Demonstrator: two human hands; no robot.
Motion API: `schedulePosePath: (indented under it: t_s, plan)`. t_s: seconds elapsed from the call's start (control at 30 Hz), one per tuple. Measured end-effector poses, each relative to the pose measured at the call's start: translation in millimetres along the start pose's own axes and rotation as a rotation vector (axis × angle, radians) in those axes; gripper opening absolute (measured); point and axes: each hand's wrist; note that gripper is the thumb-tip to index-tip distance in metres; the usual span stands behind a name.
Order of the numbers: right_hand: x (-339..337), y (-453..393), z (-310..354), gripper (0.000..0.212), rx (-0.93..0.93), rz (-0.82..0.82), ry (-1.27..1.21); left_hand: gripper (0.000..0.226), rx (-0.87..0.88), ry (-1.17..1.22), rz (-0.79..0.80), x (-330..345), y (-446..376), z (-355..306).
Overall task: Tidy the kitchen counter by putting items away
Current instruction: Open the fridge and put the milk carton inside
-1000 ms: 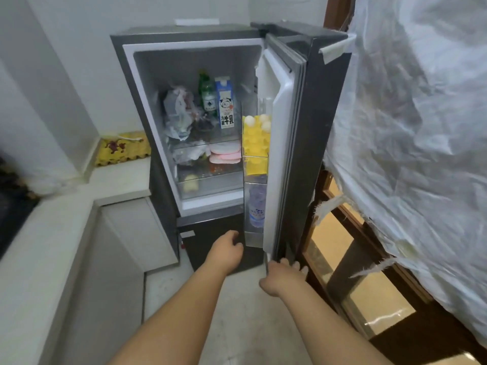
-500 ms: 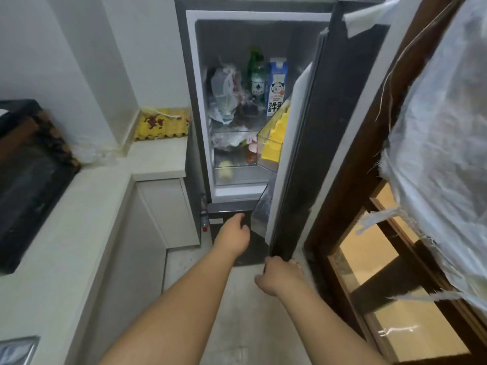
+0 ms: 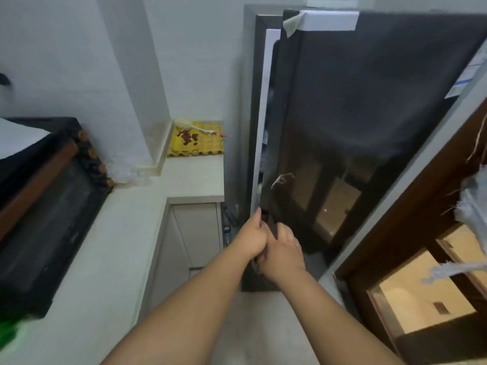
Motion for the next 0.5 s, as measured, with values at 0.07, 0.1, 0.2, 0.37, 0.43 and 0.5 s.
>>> schedulePosePath:
  t_s: [0.07, 0.1, 0.2, 0.37, 0.43, 0.5]
  plan:
    - [-7.2, -26.6, 14.6, 0.088, -0.013, -0.028, -0.010, 0.058, -0.009, 0.001, 0.007, -17.3, -22.0, -6.9]
    - [-11.4, -37.9, 19.2, 0.090, -0.021, -0.050, -0.009, 0.058, -0.018, 0.014, 0.006, -23.3, -31.1, -10.3]
    - [-25.5, -74.6, 26.2, 0.091, -0.023, -0.112, -0.018, 0.061, -0.048, 0.100, 0.024, -36.3, -62.5, -20.3]
    - [-35.2, -111.6, 22.6, 0.085, -0.068, -0.153, -0.050, 0.068, -0.071, 0.166, 0.027, -45.5, -90.9, -35.2]
    - [-30.3, -120.6, 18.3, 0.087, -0.095, -0.155, -0.055, 0.076, -0.049, 0.168, 0.019, -46.7, -96.9, -35.9]
    - [-25.4, -127.5, 11.5, 0.089, -0.130, -0.165, -0.052, 0.078, -0.025, 0.140, -0.022, -46.3, -99.3, -33.6]
Point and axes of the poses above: each hand's wrist, its own y-axis away from the middle knuckle, its own x-axis out of the palm, z = x × y, and after that the axes turned 8 degrees about y, right-handed
